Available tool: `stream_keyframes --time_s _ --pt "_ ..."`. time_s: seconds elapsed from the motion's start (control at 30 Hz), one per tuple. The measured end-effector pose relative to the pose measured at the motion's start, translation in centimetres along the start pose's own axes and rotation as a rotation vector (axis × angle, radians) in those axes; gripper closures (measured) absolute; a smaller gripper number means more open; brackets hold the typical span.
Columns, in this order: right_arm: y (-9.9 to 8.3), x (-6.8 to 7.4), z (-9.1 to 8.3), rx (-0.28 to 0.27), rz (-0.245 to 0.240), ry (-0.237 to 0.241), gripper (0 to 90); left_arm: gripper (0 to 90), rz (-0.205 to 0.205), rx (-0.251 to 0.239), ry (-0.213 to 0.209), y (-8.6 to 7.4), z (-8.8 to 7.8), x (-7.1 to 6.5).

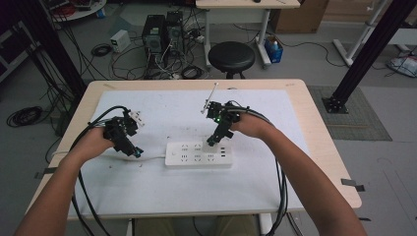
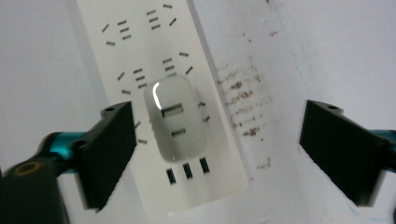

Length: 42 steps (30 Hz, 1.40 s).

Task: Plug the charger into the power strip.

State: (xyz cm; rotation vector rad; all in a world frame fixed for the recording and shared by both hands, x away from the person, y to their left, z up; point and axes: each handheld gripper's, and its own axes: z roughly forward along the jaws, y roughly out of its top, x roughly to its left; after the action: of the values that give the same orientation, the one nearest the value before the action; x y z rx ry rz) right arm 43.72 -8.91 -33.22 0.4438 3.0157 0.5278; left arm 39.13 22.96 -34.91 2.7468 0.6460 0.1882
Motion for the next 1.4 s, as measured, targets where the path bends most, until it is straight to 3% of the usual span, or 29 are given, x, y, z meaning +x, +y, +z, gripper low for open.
stream_keyframes --time_s 0.2,0.23,0.27,0.33,0.4,0.5,0.57,0.7,0.83,1.0,1.1,1.27,1.4 --pt "-1.0 0.1 -1.3 0.007 0.015 -0.033 10.2 19.6 0.013 -0.005 0.000 0.0 -0.2 -0.3" --pt "-1.3 0.2 -1.7 -0.001 0.019 -0.037 9.0 19.5 0.012 -0.007 0.000 0.0 -0.3 -0.4" --pt "-1.7 0.3 -2.5 -0.028 0.038 -0.047 0.6 19.5 0.013 -0.009 0.003 0.0 -0.3 -0.5" --pt "-1.9 0.4 -3.0 -0.047 0.048 -0.052 0.6 16.9 0.020 -0.008 0.002 0.0 -0.4 -0.5" --pt "-3.0 0.5 -4.3 -0.080 0.072 -0.087 0.7 16.3 0.026 -0.013 -0.001 -0.1 -0.6 -0.7" --pt "-4.0 0.6 -5.1 -0.084 0.088 -0.103 0.7 16.3 0.023 -0.016 0.000 -0.1 -0.6 -0.8" --pt "-5.7 0.9 -6.0 -0.090 0.140 -0.123 0.7 16.3 0.023 -0.027 0.004 -0.1 -0.8 -1.1" --pt "-8.4 1.2 -6.9 -0.088 0.190 -0.139 0.7 16.3 0.030 -0.025 0.017 -0.1 -1.1 -1.5" --pt "-11.0 1.9 -7.6 -0.098 0.254 -0.166 0.7 16.3 0.006 -0.052 0.034 -0.4 -1.3 -2.0" --pt "-13.4 2.8 -7.8 -0.095 0.299 -0.184 0.7 16.3 0.002 -0.057 0.050 -0.9 -1.3 -2.6" --pt "-14.3 3.1 -7.8 -0.104 0.315 -0.192 0.7 16.3 -0.024 -0.067 0.071 -1.3 -1.3 -2.6" --pt "-15.1 3.4 -7.4 -0.108 0.341 -0.184 0.7 16.3 -0.048 -0.078 0.085 -1.9 -1.2 -2.5" --pt "-15.2 3.5 -6.7 -0.103 0.345 -0.169 0.7 16.3 -0.045 -0.078 0.087 -2.1 -1.2 -2.5"
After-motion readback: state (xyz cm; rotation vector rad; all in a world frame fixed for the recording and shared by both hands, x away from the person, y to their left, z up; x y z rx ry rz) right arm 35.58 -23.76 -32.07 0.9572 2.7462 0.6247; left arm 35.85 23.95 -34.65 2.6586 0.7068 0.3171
